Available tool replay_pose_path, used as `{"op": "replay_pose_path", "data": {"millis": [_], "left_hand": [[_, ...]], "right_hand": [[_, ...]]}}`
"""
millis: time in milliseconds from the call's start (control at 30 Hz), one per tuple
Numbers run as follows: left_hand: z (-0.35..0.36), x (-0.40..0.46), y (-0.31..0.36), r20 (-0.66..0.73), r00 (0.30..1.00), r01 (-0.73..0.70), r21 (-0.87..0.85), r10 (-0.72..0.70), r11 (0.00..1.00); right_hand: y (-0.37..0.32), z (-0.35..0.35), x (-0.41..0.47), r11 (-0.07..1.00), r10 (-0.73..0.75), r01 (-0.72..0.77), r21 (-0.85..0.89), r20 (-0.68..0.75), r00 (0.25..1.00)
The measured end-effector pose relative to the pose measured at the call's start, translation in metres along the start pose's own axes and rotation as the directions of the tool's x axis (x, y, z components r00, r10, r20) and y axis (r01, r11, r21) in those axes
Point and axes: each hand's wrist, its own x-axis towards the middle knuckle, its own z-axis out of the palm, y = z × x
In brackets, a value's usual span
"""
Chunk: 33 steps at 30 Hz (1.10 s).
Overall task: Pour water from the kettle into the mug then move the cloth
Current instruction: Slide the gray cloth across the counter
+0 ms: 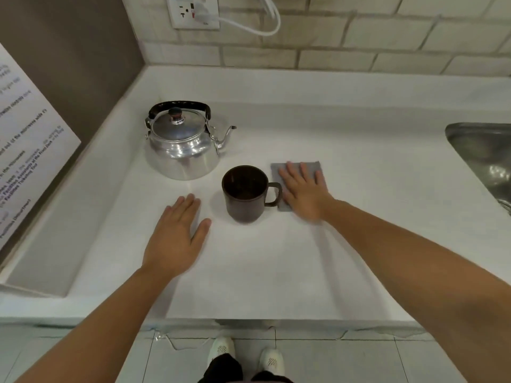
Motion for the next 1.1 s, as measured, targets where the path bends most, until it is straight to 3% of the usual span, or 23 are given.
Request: {"op": "replay_pose_path", "data": {"millis": [67,100,200,267,533,700,833,967,1033,1100], "left_hand": [[0.000,0.000,-0.001,-0.005,1.000,0.006,0.008,-0.006,1.000],[0.000,0.000,-0.001,-0.003,1.000,0.009,0.008,-0.009,1.000],[0.001,-0.001,-0.001,-0.007,1.000,0.014,0.016,-0.014,1.000],[0.002,0.000,-0.001,-0.015,1.000,0.015,0.018,-0.015,1.000],[0.001,0.001,-0.002,-0.016,1.000,0.006,-0.080,-0.007,0.997],[-0.025,-0.010,-0.001,-0.046,0.995,0.054,-0.462,-0.085,0.885],[-0.048,-0.041,0.004,-0.231,0.973,-0.092,-0.404,-0.005,0.910],[-0.045,-0.067,0.018,-0.153,0.985,-0.145,-0.518,0.075,0.843],[-0.036,-0.073,0.020,-0.023,0.989,-0.145,-0.401,0.149,0.904],[-0.031,-0.070,0.013,0.079,0.978,-0.178,-0.164,0.192,0.970]], "right_hand": [[0.004,-0.002,0.006,0.973,-0.230,0.229,0.013,0.035,0.973],[0.015,-0.005,0.009,0.978,-0.206,0.205,0.039,0.016,0.978],[0.048,-0.010,0.000,0.991,0.120,-0.118,0.063,-0.042,0.992],[0.044,-0.006,-0.025,0.987,0.155,-0.153,0.044,-0.048,0.987],[-0.068,0.041,-0.167,0.996,-0.046,0.050,0.076,-0.047,0.998],[-0.152,0.043,-0.151,0.979,-0.193,0.194,0.064,-0.032,0.981],[-0.210,0.037,-0.117,0.959,-0.242,0.238,0.152,0.007,0.970],[-0.204,0.020,-0.114,0.918,-0.258,0.255,0.303,-0.029,0.966],[-0.175,0.018,-0.134,0.920,-0.177,0.205,0.334,-0.114,0.978],[-0.143,0.020,-0.158,0.952,-0.046,0.099,0.289,-0.182,0.982]]}}
